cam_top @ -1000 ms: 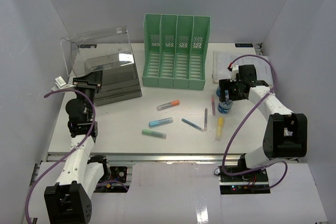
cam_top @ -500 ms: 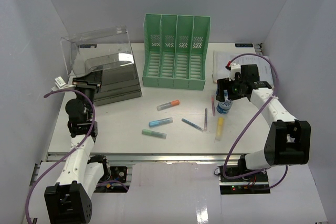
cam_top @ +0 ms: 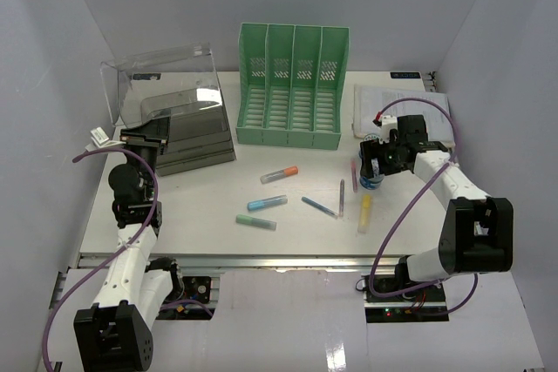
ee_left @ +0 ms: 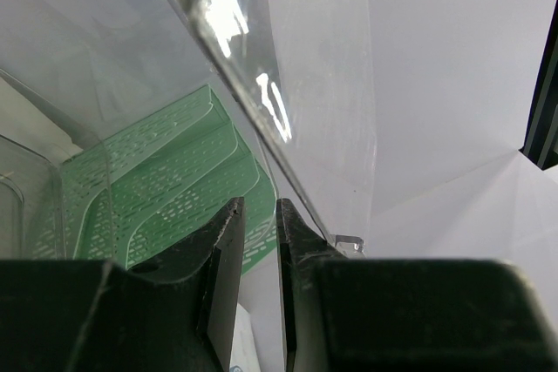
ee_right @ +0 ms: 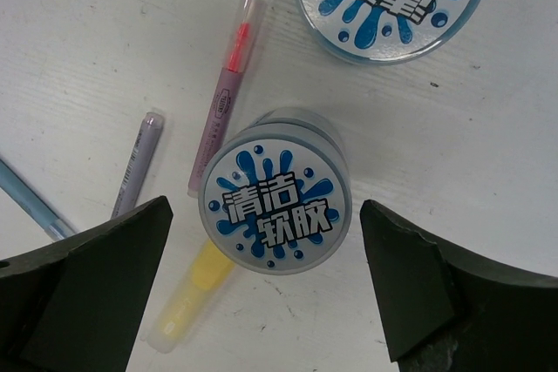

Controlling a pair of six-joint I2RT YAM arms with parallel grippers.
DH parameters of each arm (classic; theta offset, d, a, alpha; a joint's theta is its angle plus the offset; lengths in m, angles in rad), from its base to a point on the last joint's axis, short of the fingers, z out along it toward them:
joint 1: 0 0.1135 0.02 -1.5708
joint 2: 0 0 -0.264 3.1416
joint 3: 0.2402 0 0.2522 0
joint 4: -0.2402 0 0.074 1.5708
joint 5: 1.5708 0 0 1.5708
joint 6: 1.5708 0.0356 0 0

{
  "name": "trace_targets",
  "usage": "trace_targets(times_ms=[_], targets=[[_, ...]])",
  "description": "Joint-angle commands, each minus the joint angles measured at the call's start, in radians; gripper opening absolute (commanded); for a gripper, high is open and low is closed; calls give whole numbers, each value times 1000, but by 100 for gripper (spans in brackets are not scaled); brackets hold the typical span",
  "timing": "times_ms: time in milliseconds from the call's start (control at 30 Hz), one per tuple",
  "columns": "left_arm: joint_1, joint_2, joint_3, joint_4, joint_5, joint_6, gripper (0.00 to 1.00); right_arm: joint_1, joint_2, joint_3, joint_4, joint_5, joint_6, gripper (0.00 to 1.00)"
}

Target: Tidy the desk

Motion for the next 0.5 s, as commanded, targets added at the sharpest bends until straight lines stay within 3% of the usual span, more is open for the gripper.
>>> trace_targets(times_ms=[0,267,467], targets=[[8,-10,22,23,10,-7,32,1,35,-15,47,-13,-13,99],[11,-9,24,20,12,-7,32,2,52,-35,94,32,-8,73],[11,-9,26,19,13,-13,31,3,26,-34,103,54,-41,29]])
